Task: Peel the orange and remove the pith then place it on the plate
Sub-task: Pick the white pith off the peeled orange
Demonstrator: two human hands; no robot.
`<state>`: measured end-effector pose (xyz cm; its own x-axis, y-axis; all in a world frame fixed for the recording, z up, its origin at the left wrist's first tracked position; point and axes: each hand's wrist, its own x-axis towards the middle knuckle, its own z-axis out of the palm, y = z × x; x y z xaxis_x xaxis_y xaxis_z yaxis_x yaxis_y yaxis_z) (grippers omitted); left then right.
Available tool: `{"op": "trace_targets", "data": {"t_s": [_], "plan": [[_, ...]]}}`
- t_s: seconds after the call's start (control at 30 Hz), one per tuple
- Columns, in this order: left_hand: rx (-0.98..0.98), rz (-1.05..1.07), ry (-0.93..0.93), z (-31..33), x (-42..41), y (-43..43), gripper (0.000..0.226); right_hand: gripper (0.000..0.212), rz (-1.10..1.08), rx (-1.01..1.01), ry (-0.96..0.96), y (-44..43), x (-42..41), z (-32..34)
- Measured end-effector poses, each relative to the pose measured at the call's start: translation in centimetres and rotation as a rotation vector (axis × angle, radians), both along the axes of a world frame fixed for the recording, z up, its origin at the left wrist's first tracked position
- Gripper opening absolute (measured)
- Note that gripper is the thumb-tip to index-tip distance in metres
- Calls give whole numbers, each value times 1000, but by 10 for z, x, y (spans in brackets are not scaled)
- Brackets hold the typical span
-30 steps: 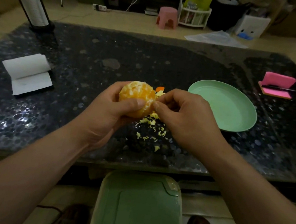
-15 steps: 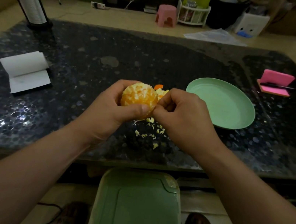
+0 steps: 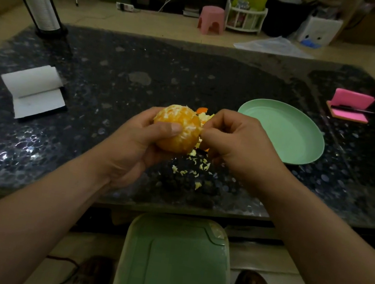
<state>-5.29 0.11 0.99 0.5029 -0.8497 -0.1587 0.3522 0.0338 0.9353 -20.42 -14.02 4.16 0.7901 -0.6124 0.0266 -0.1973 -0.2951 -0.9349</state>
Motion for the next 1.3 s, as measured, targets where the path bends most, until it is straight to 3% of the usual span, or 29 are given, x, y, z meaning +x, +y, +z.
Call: {"op": "trace_targets", "data": {"t_s": [0.27, 0.33, 1.3], "plan": [[-90, -105, 219, 6, 1, 5, 67, 9, 65, 258, -77, -3, 1, 1], [-106, -115, 245, 8, -1, 5, 60, 10, 81, 286, -78, -4, 1, 1], [-169, -8, 416, 13, 5, 9, 56, 13, 31, 363, -40, -22, 8, -17]]}}
